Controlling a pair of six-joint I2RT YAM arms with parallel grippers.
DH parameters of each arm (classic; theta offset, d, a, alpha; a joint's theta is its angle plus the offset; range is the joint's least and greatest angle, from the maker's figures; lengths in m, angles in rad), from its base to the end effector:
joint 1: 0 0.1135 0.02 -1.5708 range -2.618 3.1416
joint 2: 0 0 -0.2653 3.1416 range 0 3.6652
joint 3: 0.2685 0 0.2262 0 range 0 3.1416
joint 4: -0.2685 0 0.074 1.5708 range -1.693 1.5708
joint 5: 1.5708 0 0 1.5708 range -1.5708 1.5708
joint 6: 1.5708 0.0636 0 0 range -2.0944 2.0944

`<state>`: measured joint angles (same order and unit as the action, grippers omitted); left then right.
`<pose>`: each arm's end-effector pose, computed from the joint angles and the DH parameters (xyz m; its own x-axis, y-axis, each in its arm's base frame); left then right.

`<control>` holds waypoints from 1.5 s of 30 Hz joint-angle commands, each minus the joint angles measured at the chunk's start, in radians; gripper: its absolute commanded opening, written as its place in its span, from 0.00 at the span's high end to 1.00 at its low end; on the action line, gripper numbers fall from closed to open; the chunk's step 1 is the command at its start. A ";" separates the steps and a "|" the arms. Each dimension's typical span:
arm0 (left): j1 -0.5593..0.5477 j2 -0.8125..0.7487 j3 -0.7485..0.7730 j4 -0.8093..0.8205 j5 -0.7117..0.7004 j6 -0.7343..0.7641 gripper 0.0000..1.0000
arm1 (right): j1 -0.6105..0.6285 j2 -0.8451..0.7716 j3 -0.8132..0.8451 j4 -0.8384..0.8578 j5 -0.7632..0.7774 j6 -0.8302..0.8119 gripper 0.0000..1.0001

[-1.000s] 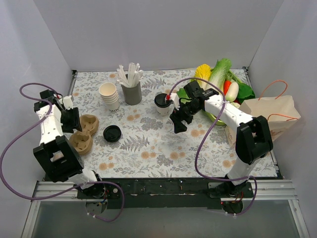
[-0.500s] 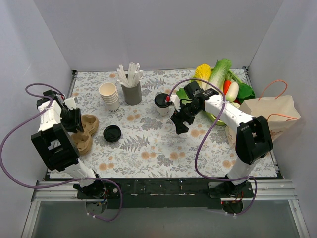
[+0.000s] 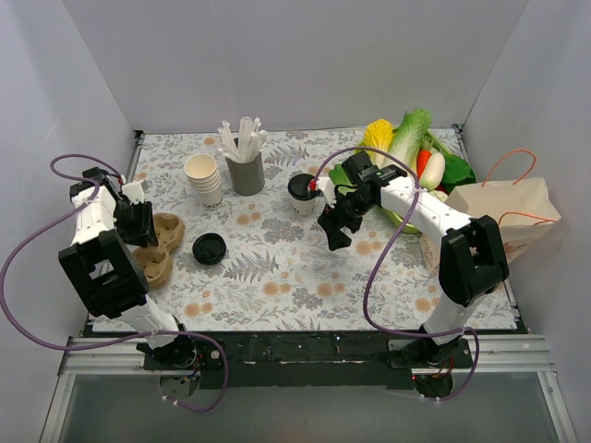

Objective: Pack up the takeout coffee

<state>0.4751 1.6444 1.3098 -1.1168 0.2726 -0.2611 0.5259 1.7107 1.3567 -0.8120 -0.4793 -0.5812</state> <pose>0.2580 0.1135 0.2289 -0.7466 -0.6636 -0.0461 -0.6260 0.7243 -0.2890 0.2739 0.1929 0.2370 -0.3337 -0.7569 -0.5619 -0.9400 0.3119 0.1381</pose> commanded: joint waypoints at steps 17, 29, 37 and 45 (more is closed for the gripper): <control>-0.026 -0.023 -0.050 0.040 -0.023 0.005 0.63 | 0.011 0.020 0.007 0.005 -0.008 -0.016 0.10; -0.046 -0.055 -0.087 0.057 -0.027 0.016 0.59 | 0.014 0.026 0.012 0.005 -0.005 -0.017 0.10; -0.058 -0.084 -0.090 0.064 -0.035 0.025 0.57 | 0.020 0.023 0.009 -0.004 0.007 -0.016 0.09; -0.059 -0.109 -0.162 0.117 -0.085 0.045 0.61 | 0.046 0.050 0.058 -0.049 0.021 -0.009 0.09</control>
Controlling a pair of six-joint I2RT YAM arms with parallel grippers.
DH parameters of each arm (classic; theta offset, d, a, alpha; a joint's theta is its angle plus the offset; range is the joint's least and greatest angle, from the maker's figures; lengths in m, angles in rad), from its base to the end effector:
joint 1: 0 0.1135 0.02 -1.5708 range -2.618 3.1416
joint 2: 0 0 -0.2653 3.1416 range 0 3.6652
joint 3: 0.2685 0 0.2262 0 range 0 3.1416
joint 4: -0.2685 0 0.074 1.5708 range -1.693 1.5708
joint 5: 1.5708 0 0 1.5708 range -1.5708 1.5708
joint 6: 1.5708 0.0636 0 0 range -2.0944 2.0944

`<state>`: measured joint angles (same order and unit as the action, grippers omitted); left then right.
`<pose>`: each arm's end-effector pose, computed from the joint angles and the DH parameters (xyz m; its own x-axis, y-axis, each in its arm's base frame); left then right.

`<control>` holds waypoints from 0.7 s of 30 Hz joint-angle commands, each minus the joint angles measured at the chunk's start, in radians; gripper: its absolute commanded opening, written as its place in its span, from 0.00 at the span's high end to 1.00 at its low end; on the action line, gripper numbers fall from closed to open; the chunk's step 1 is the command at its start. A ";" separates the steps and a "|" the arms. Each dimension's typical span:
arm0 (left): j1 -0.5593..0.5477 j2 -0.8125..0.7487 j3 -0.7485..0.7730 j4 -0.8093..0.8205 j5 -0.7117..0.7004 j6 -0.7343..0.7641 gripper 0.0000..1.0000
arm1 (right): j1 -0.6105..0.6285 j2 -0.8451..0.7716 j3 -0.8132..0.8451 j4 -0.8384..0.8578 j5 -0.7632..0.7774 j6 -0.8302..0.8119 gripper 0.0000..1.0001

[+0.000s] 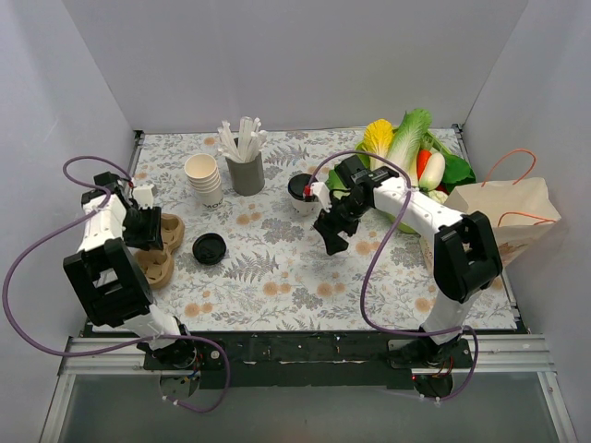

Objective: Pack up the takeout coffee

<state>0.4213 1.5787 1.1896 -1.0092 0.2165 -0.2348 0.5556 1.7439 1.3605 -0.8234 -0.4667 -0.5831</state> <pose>0.2520 0.0980 0.2175 -0.7893 -0.6027 -0.1177 -0.5649 0.7877 -0.2458 0.2712 0.2020 0.2267 -0.3284 -0.7827 -0.5287 -0.9440 0.2914 0.1550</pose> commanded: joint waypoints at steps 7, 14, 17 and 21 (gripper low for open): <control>-0.006 -0.049 0.033 -0.032 -0.031 -0.006 0.85 | 0.021 0.066 0.123 -0.060 0.011 -0.011 0.10; 0.002 -0.115 0.160 -0.028 -0.135 -0.035 1.00 | 0.021 0.069 0.118 -0.046 -0.004 -0.015 0.10; 0.004 -0.105 0.188 -0.037 -0.146 -0.034 1.00 | 0.021 0.066 0.104 -0.040 -0.015 -0.014 0.10; 0.004 -0.055 0.317 -0.164 -0.053 -0.089 1.00 | 0.021 0.065 0.106 -0.025 -0.015 -0.015 0.10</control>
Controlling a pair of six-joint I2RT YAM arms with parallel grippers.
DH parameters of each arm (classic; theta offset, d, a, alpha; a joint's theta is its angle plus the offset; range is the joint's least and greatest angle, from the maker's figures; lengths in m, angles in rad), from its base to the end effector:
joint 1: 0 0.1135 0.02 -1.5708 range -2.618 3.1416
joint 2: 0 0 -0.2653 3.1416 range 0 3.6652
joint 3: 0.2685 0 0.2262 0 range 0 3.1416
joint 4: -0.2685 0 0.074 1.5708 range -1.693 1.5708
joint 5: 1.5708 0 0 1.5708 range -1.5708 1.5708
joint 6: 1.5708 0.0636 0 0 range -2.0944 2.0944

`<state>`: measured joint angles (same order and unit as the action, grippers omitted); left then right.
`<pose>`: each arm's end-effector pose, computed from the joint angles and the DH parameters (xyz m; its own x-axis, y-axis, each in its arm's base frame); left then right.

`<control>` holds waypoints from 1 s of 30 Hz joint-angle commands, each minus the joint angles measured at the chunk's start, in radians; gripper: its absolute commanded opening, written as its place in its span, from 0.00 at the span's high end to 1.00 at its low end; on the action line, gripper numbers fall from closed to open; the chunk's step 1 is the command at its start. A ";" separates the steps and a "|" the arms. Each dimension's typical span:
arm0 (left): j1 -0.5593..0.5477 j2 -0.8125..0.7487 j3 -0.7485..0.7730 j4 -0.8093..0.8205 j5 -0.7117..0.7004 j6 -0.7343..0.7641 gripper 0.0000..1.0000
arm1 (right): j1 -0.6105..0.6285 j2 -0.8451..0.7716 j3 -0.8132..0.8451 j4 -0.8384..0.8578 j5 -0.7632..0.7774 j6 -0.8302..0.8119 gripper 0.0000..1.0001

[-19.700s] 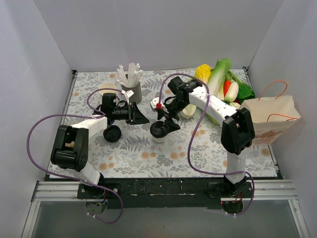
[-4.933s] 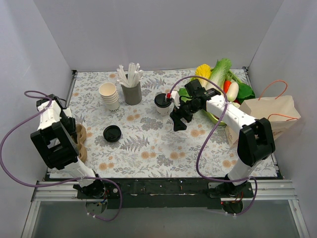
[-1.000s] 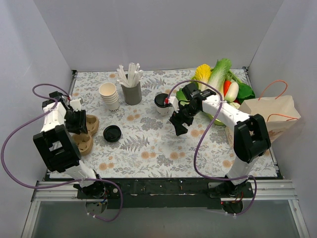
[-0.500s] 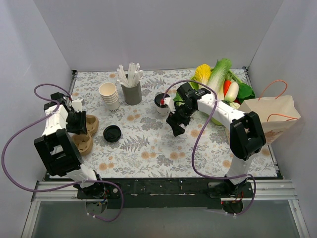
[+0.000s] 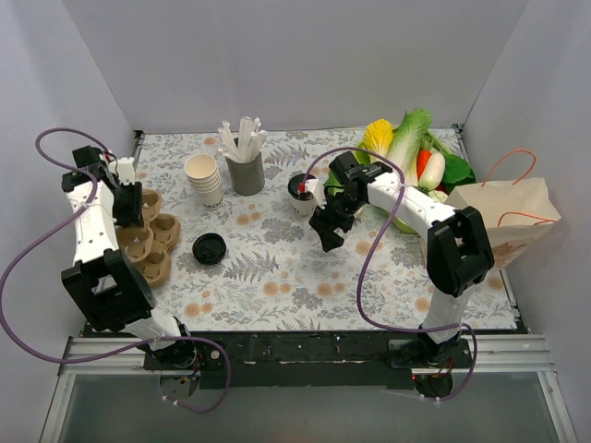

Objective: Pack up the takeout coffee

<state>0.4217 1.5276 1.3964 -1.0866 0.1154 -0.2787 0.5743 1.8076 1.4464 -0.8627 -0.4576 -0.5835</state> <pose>0.2585 0.1079 0.2808 -0.7212 -0.6231 -0.3027 -0.5915 0.7814 -0.1990 0.2803 0.2148 0.2272 -0.3209 -0.7964 -0.5126 -0.9470 0.2790 0.1594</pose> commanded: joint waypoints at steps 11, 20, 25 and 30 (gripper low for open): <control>0.006 -0.032 0.203 -0.124 0.136 -0.075 1.00 | 0.002 0.007 0.009 0.019 -0.043 -0.016 0.10; 0.005 -0.011 0.453 -0.206 0.240 -0.113 1.00 | -0.002 -0.016 0.086 0.036 -0.064 0.013 0.11; 0.000 0.000 0.648 -0.207 0.446 -0.108 1.00 | -0.017 -0.066 0.146 0.059 -0.096 0.042 0.11; -0.133 -0.037 0.668 -0.130 0.687 -0.027 1.00 | -0.069 -0.131 0.189 0.106 -0.144 0.109 0.11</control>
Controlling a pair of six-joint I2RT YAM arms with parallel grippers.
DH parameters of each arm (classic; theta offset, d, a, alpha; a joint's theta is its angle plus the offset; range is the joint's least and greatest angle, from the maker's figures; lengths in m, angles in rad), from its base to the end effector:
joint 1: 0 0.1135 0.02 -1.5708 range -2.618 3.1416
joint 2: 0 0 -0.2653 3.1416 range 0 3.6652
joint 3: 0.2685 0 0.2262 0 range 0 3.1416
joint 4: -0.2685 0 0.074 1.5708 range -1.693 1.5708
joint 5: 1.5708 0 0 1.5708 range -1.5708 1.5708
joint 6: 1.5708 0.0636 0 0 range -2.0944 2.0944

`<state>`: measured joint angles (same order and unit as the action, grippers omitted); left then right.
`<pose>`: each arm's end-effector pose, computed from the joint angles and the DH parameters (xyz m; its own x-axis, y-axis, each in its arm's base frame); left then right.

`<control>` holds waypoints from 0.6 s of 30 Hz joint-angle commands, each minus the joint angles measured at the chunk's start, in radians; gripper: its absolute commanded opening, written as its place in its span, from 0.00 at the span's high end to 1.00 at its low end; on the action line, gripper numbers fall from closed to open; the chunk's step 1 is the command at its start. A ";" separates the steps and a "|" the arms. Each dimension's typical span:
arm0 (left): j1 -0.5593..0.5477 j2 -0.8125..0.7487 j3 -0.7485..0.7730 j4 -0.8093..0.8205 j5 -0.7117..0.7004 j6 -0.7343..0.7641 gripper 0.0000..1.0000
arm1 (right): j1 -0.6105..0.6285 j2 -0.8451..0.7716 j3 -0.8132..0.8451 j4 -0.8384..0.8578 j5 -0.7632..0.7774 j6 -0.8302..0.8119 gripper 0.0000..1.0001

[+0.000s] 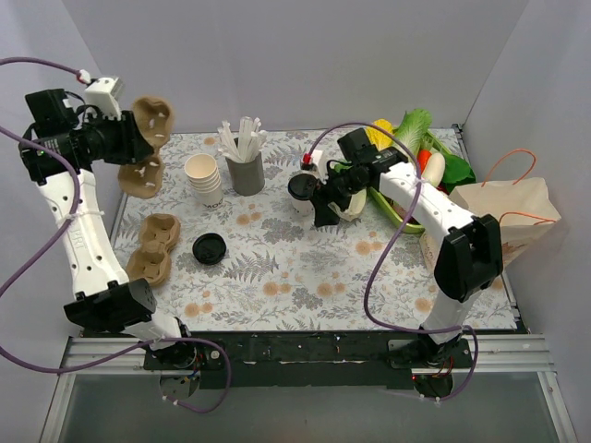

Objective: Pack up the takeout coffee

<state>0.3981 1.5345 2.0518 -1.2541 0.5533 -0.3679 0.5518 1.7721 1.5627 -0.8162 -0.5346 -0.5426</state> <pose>0.2574 0.0720 0.4526 -0.5883 -0.5794 -0.5641 -0.1958 0.7789 -0.5958 0.2944 0.2193 0.2767 -0.2744 -0.6907 -0.6690 -0.9549 0.2775 0.1053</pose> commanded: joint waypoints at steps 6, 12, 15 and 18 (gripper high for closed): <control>-0.326 0.048 0.030 0.025 0.304 0.122 1.00 | -0.182 -0.190 0.094 0.153 -0.088 0.211 0.11; -0.511 0.111 -0.086 -0.005 0.224 0.271 1.00 | -0.254 -0.337 0.071 0.189 -0.012 0.179 0.10; -0.568 0.116 -0.186 -0.005 0.174 0.357 1.00 | -0.259 -0.437 -0.002 0.206 0.031 0.179 0.08; -0.588 0.110 -0.286 0.030 0.163 0.365 1.00 | -0.263 -0.496 -0.032 0.157 0.116 0.167 0.07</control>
<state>-0.1703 1.6783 1.8496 -1.2366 0.7502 -0.0956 0.2886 1.3663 1.5631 -0.6491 -0.5167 -0.3691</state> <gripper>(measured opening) 0.361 0.925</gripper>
